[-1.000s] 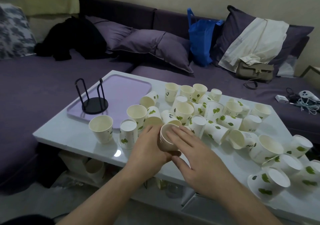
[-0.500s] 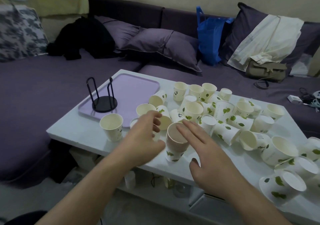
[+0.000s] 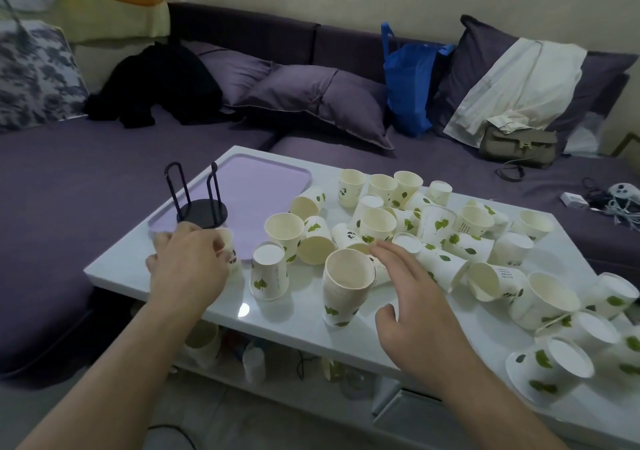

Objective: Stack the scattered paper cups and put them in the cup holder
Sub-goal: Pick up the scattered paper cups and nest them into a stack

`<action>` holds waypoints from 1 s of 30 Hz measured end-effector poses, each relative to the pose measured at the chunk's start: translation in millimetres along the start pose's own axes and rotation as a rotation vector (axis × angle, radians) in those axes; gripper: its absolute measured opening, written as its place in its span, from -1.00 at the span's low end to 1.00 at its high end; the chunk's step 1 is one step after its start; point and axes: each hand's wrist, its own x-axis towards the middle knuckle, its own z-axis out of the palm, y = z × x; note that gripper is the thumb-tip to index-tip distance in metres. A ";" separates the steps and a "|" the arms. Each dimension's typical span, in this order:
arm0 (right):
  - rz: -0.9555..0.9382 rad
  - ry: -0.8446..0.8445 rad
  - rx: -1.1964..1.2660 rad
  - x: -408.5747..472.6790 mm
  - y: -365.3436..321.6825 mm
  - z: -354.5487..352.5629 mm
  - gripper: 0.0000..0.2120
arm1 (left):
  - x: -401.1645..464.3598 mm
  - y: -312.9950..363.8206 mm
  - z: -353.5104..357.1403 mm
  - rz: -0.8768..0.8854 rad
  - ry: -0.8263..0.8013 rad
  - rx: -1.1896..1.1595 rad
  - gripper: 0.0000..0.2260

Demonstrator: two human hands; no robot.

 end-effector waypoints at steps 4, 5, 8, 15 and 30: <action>0.047 0.072 -0.031 -1.4 3.2 -4.5 -0.28 | -9.9 14.1 -17.3 0.202 0.250 -0.413 -0.90; 0.056 0.089 -0.041 -1.3 4.1 -5.8 -0.31 | -14.5 22.2 -22.4 0.281 0.269 -0.530 -0.94; 0.068 0.109 -0.050 -0.5 6.7 -8.4 -0.36 | -30.2 50.0 -28.0 0.488 0.161 -0.746 -0.88; 0.076 0.131 -0.032 -0.7 11.2 -11.5 -0.43 | -51.7 78.6 8.8 0.718 -0.067 -0.610 -0.93; 0.056 -0.058 -0.173 20.7 27.9 2.6 -0.33 | -53.4 87.7 38.0 0.566 -0.320 -0.479 -0.11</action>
